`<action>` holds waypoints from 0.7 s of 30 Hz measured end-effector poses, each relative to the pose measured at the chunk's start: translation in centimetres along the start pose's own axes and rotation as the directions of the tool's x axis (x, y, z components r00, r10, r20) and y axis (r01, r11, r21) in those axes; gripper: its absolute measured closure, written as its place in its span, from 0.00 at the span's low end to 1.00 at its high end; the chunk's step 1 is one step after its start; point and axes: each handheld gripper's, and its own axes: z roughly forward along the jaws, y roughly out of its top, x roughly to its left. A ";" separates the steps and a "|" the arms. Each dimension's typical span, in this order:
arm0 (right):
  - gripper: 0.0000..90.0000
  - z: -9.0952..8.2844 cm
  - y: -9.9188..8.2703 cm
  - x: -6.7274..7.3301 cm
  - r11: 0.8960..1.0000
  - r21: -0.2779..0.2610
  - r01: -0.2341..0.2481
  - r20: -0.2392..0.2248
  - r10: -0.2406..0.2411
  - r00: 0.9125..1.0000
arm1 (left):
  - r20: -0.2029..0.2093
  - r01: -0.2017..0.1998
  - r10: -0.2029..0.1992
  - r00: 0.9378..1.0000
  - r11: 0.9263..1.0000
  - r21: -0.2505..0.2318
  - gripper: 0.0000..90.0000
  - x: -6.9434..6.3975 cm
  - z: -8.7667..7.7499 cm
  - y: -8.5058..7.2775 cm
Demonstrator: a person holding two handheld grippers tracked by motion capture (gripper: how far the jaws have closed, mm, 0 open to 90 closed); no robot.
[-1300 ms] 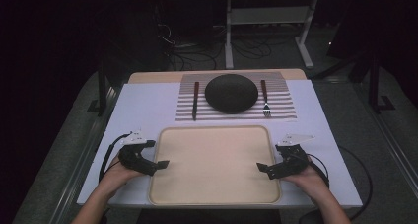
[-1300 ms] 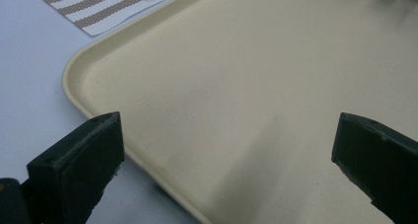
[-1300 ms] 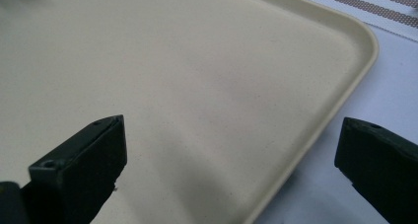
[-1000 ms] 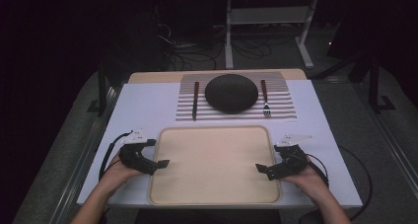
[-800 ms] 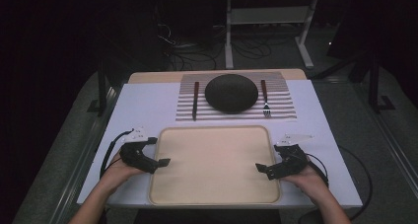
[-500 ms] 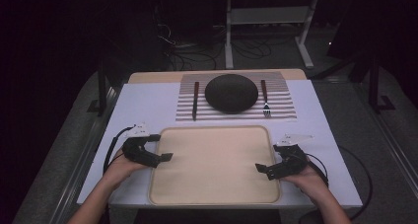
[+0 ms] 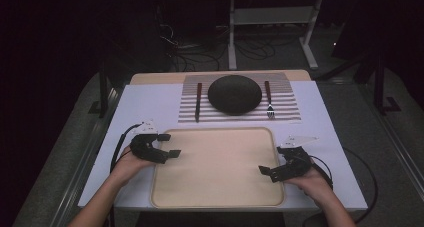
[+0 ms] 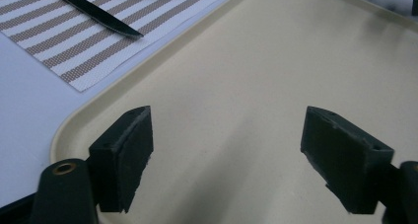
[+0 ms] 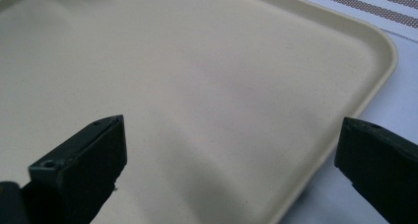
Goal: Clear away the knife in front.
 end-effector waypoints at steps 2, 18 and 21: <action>0.00 0.0 0.0 0.0 1.000 -0.001 0.002 0.000 -0.002 1.000 | 0.002 0.005 -0.005 1.000 1.000 -0.005 0.27 0.1 0.1 0.2; 0.00 0.0 0.0 -0.1 1.000 0.000 -0.011 -0.004 0.011 1.000 | -0.007 0.027 -0.027 1.000 1.000 -0.013 0.61 1.1 1.0 1.4; 0.00 0.0 0.0 -0.2 1.000 0.000 -0.010 -0.004 0.010 1.000 | -0.004 0.040 -0.040 0.999 0.999 -0.016 0.68 1.3 1.2 1.6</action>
